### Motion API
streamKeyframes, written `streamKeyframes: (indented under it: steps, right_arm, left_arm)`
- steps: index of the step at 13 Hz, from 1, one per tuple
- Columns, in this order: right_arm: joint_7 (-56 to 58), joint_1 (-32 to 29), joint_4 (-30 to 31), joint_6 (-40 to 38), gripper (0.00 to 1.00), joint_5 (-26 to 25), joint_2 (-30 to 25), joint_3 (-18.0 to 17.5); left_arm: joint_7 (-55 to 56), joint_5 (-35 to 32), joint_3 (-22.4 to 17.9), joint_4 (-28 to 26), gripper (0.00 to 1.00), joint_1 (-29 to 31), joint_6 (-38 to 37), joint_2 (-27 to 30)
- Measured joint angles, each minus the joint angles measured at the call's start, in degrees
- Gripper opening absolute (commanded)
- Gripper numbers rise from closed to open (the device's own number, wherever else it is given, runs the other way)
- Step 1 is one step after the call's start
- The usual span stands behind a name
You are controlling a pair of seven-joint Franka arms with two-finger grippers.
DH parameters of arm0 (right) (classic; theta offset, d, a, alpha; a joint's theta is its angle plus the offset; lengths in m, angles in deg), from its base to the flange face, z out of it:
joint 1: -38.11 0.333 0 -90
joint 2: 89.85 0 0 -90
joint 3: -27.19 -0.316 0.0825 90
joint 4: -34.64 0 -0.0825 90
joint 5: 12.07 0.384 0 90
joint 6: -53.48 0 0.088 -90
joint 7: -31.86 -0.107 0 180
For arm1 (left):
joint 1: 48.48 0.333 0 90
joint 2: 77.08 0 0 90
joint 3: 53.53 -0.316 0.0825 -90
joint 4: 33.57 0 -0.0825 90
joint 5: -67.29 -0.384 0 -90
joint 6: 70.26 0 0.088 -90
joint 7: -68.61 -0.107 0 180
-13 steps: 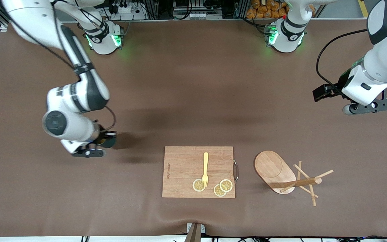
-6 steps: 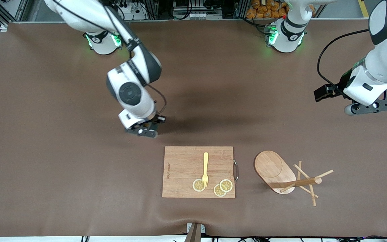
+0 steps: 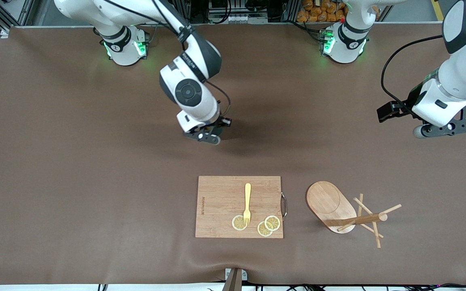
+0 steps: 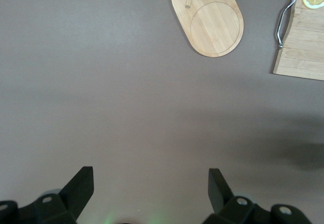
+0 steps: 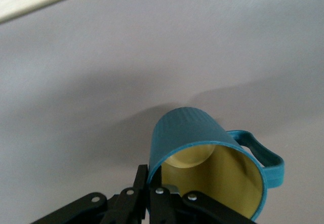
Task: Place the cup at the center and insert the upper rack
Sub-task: 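Carry the teal mug with the right gripper toward the table middle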
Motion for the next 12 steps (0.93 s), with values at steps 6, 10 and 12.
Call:
streamKeyframes:
  steps: [6, 10, 12]
  right_arm:
    - [-8.0, 7.2, -0.1, 6.4, 0.00, 0.5, 3.5, 0.0]
    - [-11.5, 9.1, -0.1, 7.0, 0.00, 0.5, 4.7, 0.1]
    - [-13.4, 9.1, -0.1, 6.9, 0.00, 0.5, 4.7, 0.2]
  left_arm:
    - [0.0, 0.0, 0.0, 0.0, 1.00, 0.1, 0.0, 0.0]
    - [0.0, 0.0, -0.1, 0.0, 1.00, 0.2, 0.0, 0.0]
    - [0.0, 0.0, -0.2, 0.1, 1.00, 0.2, 0.0, 0.0]
